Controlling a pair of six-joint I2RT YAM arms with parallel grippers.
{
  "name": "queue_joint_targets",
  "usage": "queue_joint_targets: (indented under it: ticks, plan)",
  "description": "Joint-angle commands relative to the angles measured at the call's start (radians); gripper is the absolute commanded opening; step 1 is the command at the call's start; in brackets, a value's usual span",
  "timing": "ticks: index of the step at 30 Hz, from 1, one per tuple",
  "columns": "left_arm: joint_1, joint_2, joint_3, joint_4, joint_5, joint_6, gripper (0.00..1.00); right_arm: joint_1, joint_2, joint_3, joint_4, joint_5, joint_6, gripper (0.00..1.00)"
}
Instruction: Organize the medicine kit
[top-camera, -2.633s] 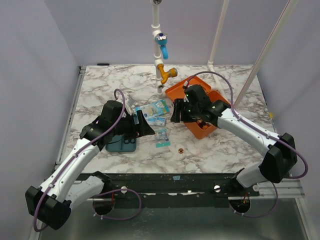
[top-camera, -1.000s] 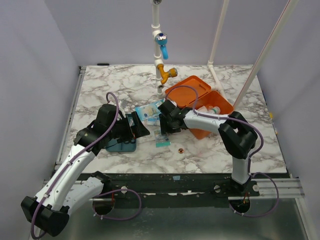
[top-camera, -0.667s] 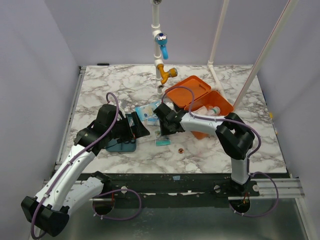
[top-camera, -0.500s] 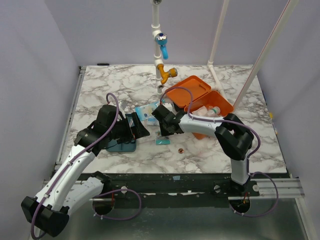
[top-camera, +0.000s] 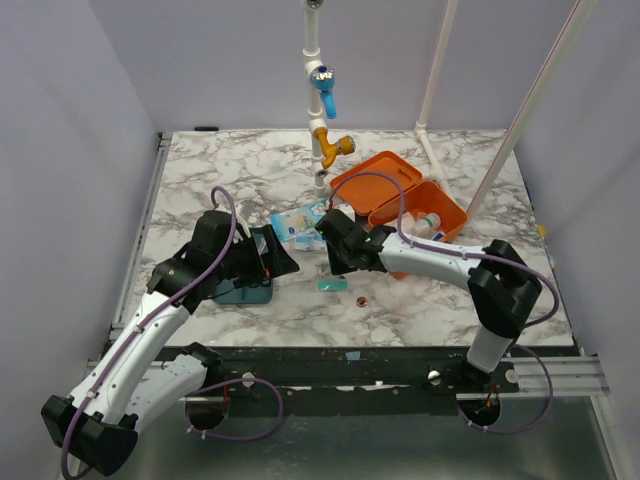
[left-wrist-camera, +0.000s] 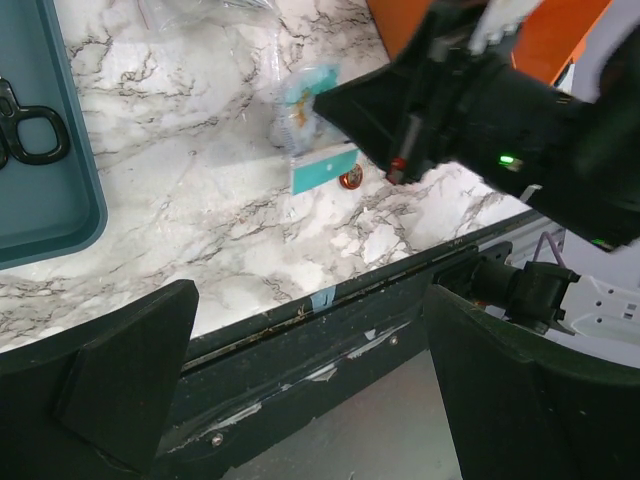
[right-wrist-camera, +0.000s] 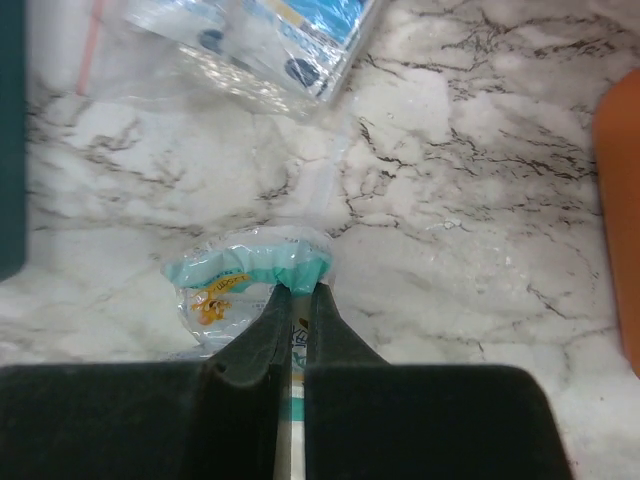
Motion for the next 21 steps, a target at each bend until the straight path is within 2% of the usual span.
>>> queue_joint_targets:
  ticks: [1,6,12,16,21]
  plan:
    - [0.005,-0.016,-0.018,0.022,-0.01,-0.006,0.98,0.007,-0.129,0.003,-0.052,0.003,0.013,0.01]
    - [0.005,-0.007,-0.025,0.034,-0.001,-0.005,0.99,0.007,-0.21,0.028,-0.109,0.036,-0.003,0.01]
    - [0.005,-0.007,-0.034,0.044,0.002,-0.005,0.98,-0.006,-0.272,0.083,-0.214,0.207,-0.013,0.01]
    - [0.005,-0.007,-0.041,0.048,0.004,-0.001,0.99,-0.083,-0.312,0.09,-0.245,0.231,0.007,0.01]
    - [0.005,-0.014,-0.048,0.048,0.003,0.003,0.98,-0.248,-0.354,0.08,-0.227,0.19,0.003,0.01]
